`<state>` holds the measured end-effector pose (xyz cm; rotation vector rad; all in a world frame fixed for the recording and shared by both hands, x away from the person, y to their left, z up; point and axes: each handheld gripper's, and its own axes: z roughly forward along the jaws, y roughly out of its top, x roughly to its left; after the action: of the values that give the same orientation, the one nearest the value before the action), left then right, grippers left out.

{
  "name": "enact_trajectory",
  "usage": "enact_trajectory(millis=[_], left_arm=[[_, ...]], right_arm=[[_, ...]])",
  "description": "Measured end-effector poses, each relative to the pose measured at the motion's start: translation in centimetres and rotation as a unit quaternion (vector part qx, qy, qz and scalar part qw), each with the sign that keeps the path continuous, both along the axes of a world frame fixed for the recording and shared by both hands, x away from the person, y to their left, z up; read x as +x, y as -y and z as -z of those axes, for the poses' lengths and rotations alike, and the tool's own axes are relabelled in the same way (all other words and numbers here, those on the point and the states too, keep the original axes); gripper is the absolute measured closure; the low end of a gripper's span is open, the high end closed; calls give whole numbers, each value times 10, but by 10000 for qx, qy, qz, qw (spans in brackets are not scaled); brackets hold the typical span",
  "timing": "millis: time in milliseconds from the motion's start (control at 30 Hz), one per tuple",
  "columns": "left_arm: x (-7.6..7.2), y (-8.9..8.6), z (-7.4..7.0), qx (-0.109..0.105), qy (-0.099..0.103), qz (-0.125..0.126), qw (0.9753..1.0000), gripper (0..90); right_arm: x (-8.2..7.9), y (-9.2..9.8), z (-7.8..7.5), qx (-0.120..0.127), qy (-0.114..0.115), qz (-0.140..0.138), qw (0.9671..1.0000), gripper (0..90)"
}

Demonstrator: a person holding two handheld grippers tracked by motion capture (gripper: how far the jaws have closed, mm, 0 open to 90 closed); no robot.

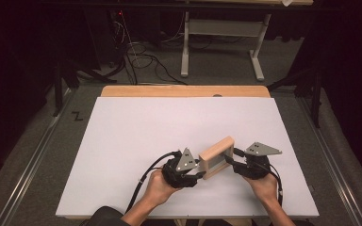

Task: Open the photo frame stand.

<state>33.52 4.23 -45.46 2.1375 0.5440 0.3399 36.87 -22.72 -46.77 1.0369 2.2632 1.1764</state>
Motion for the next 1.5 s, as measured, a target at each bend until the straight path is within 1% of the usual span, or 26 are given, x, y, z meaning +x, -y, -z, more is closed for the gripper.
enact_trajectory(millis=[33, 67, 100, 200, 267, 400, 533, 600, 733, 900, 1000, 1067, 1200, 1333, 1500], left_arm=[[0, 0, 0, 0, 2, -1, 10000, 552], [0, 0, 0, 0, 2, -1, 10000, 552], [0, 0, 0, -11, 0, 2, 10000, 552], [0, 1, 1, -12, -4, 2, 10000, 552], [0, 1, 1, -12, -2, 8, 10000, 552], [-1, 2, 1, -10, 6, 42, 10000, 552], [-1, 3, 1, -18, -6, 61, 10000, 554], [-1, 3, 1, 6, -15, 82, 10000, 555], [-1, 3, 2, 1, -27, 68, 10000, 556], [-1, 3, 2, 1, -34, 65, 10000, 557], [-1, 4, 2, 0, -39, 64, 10000, 558], [-1, 4, 2, 3, -36, 64, 10000, 558], [-3, 5, 2, 3, -38, 92, 10000, 560], [-3, 8, 4, 57, -55, 138, 9999, 563], [-4, 9, 5, 48, -74, 164, 9998, 568]], right_arm=[[-1, 0, -1, 55, -12, -11, 10000, 529], [-1, 0, -1, 55, -12, -11, 10000, 529], [-1, 2, -4, 112, 10, -44, 9999, 503], [-3, 3, -7, 188, 40, -75, 9998, 475], [-4, 4, -10, 299, 65, -66, 9995, 443], [-5, 7, -15, 464, 108, -109, 9988, 412], [-8, 9, -19, 529, 148, -116, 9984, 394], [-14, 11, -24, 490, 253, -138, 9984, 380], [-17, 12, -27, 576, 256, -124, 9979, 377], [-19, 13, -30, 830, 222, -123, 9962, 387], [-20, 12, -34, 917, 231, -44, 9955, 407], [-20, 12, -36, 918, 224, 24, 9955, 413], [-18, 10, -39, 783, 219, 89, 9967, 419], [-17, 8, -40, 770, 218, 134, 9967, 425], [-14, 6, -41, 777, 196, 218, 9965, 439]])
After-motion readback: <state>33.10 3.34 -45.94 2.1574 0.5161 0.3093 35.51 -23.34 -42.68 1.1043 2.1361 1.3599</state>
